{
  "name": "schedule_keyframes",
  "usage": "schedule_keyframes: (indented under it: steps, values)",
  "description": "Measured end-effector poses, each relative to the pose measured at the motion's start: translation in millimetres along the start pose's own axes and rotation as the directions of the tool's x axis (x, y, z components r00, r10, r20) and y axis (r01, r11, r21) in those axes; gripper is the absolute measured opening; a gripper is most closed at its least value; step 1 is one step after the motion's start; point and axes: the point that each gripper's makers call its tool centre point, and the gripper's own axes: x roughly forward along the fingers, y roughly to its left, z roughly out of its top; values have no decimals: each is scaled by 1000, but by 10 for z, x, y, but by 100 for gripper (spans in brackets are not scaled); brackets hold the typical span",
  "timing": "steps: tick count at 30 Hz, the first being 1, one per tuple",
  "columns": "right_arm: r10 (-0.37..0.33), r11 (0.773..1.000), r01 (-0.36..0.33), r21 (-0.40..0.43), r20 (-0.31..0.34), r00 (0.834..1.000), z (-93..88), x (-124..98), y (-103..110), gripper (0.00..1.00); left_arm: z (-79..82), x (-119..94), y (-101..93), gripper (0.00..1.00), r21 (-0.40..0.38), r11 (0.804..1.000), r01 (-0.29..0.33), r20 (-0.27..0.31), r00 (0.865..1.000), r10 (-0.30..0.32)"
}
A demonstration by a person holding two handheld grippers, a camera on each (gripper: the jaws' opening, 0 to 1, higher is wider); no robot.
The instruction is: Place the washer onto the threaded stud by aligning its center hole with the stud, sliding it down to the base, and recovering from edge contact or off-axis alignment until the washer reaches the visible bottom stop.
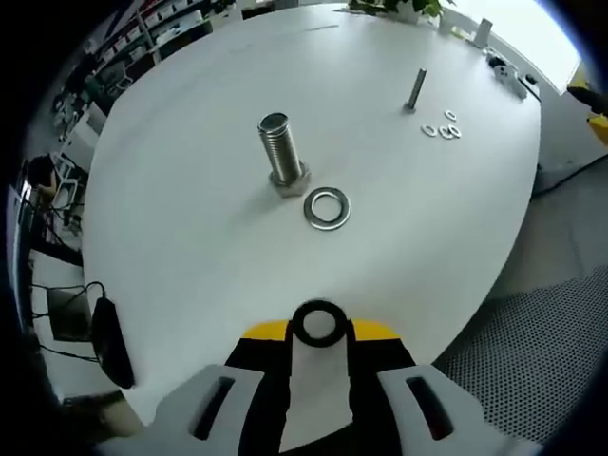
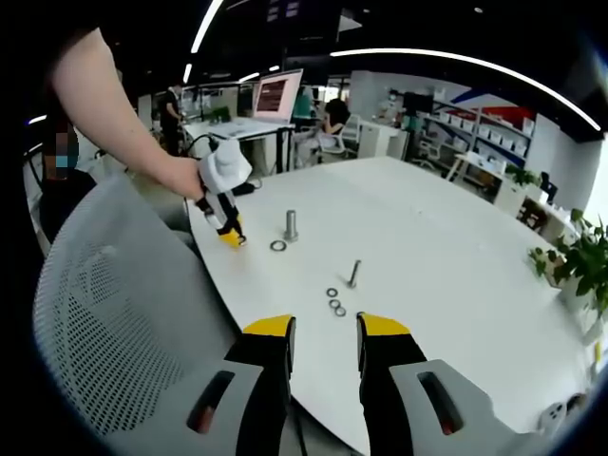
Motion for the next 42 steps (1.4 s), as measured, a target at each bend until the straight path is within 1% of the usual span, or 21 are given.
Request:
schedule_keyframes:
  steps: [2,4,7,10,15,18,23,27,30,36,40,42]
  values:
    - [-1,1000,1,0,0,1000,1,-1,-2,28,30,-4,15,20,17,1000,-9,6,1000,9]
    - [-2,1000,2,1,1,1000,3,-1,-5,28,62,-5,29,20,3,1000,-6,15,1000,6]
    - [1,1000,-1,0,-2,1000,-2,0,0,28,79,-2,-10,20,-3,1000,5,18,1000,-5]
    - [0,1000,0,-1,0,1000,2,0,-1,28,111,-15,-22,20,11,1000,4,25,1000,-4]
    - [1,1000,-1,1,0,1000,2,0,-1,28,216,-83,3,20,16,1000,-6,60,998,5]
    - [2,1000,-2,0,1,1000,4,2,1,28,339,-155,33,20,21,1000,-9,86,996,7]
    - [2,1000,-2,1,2,1000,7,-1,1,28,594,-281,106,20,30,999,-26,146,989,22]
    - [2,1000,-2,-1,0,1000,2,2,-2,28,726,-343,140,20,32,999,-36,171,985,30]
    - [-1,1000,1,1,1,1000,3,-2,-5,28,829,-370,169,20,19,999,-35,194,980,31]
    - [-3,1000,3,3,5,1000,10,-6,-8,28,1009,-393,193,20,45,998,-48,212,977,37]
    - [-6,1000,6,3,3,1000,6,-6,-14,28,1098,-401,188,19,52,997,-53,222,974,40]
    - [-7,1000,7,2,1,1000,2,-5,-15,28,1121,-377,196,19,59,997,-52,216,976,38]
